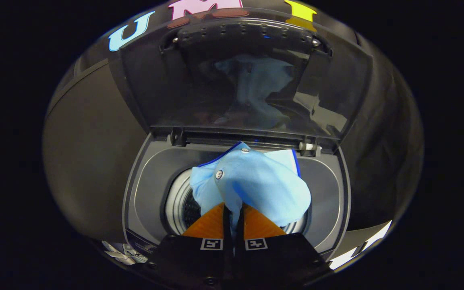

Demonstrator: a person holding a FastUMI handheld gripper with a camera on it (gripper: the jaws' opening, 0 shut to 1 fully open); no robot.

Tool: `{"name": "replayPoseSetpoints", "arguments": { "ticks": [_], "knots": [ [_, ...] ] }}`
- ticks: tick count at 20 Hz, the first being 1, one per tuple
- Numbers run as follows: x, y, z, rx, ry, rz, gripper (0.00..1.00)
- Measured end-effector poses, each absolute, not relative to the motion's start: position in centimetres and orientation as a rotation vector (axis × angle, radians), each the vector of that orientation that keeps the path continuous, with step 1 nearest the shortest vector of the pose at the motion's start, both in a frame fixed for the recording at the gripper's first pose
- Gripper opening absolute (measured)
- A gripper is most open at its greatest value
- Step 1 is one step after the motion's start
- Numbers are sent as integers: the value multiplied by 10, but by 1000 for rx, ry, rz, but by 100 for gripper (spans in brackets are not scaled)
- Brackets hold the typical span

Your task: Put the clothes into the washing machine and then close the washing machine lid.

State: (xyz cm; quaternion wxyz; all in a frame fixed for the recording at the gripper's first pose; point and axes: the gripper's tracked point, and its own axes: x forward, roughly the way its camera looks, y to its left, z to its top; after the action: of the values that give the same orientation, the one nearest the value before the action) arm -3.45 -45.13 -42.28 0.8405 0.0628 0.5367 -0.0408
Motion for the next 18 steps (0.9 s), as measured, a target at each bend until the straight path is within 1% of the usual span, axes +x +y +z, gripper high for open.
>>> {"name": "replayPoseSetpoints", "arguments": {
  "ticks": [3,5,6,7,8,9,13,16,18],
  "knots": [
    [-36,-449,-429,126,1142,-101,5],
    [-39,-447,-435,140,1176,-84,7],
    [-42,-441,-440,188,1194,-74,17],
    [-43,-443,-441,204,1188,-94,19],
    [-41,-452,-443,189,1173,-126,29],
    [-39,-461,-433,170,1138,-147,30],
    [-35,-469,-429,158,1094,-165,98],
    [-36,-469,-425,177,1090,-183,99],
    [-33,-468,-421,192,1065,-164,99]
  ]
}}
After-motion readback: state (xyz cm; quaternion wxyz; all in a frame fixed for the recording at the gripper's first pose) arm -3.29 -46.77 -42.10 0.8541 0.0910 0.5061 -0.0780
